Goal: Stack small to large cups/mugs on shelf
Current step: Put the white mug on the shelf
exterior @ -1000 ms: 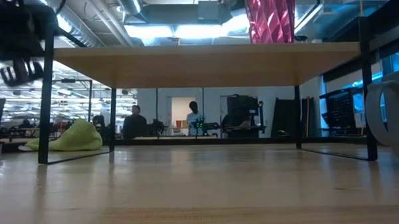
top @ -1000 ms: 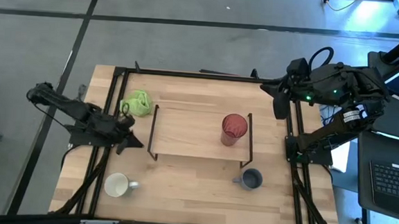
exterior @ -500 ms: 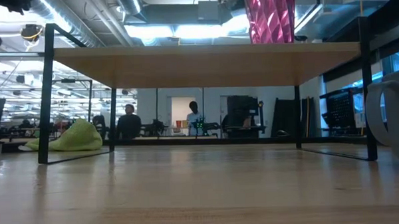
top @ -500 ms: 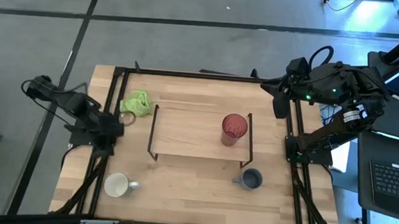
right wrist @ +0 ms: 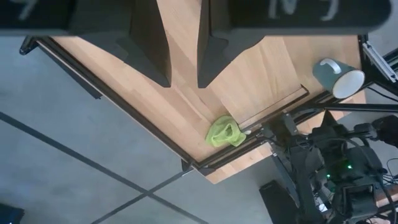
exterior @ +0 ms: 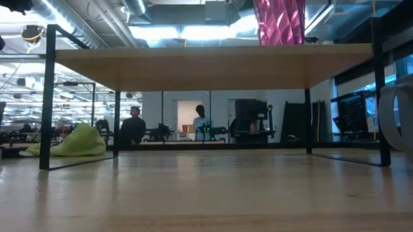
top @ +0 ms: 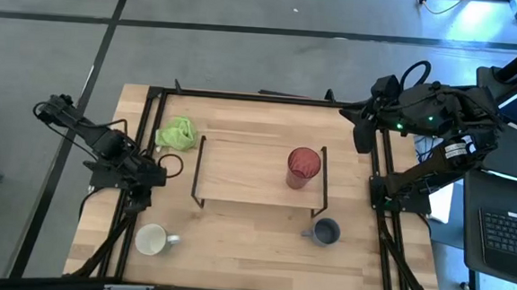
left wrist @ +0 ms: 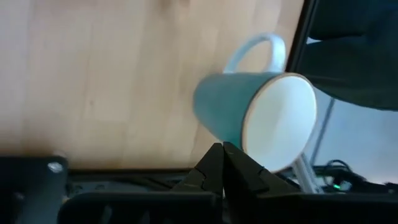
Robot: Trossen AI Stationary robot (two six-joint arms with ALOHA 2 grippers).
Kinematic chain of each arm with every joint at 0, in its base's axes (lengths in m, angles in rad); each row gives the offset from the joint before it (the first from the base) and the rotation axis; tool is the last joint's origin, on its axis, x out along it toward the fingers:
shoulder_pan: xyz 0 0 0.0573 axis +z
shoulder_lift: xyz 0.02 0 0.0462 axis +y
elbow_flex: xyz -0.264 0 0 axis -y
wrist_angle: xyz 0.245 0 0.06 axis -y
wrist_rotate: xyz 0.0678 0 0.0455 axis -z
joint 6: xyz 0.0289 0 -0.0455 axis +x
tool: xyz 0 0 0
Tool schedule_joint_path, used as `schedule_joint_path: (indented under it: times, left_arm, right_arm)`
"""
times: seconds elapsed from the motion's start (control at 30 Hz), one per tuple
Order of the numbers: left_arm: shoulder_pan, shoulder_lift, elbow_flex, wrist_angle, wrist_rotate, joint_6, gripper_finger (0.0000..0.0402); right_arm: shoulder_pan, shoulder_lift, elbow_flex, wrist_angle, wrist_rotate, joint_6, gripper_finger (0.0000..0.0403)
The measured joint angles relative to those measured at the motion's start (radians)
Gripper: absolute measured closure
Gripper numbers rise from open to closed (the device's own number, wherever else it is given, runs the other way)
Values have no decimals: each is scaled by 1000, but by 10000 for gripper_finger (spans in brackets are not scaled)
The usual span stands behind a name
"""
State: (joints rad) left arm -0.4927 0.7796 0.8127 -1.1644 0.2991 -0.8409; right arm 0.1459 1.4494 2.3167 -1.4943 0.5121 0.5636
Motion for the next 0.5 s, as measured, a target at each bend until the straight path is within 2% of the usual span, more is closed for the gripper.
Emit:
schedule_joint_path:
  times: [0.07, 0.17, 0.37, 0.5]
  left_arm:
    - [0, -1, 0, -1, -37, 12, 402]
    - [1, 0, 0, 0, -74, -48, 402]
    - [-12, 0, 0, 38, -131, 3, 401]
    - [-50, -2, 13, 55, -141, -2, 381]
  right_arm:
    - [0, 0, 0, -2, 0, 0, 324]
    - [0, 0, 0, -6, 0, 3, 324]
    - [0, 0, 0, -19, 0, 7, 324]
    - [0, 0, 0, -21, 0, 9, 324]
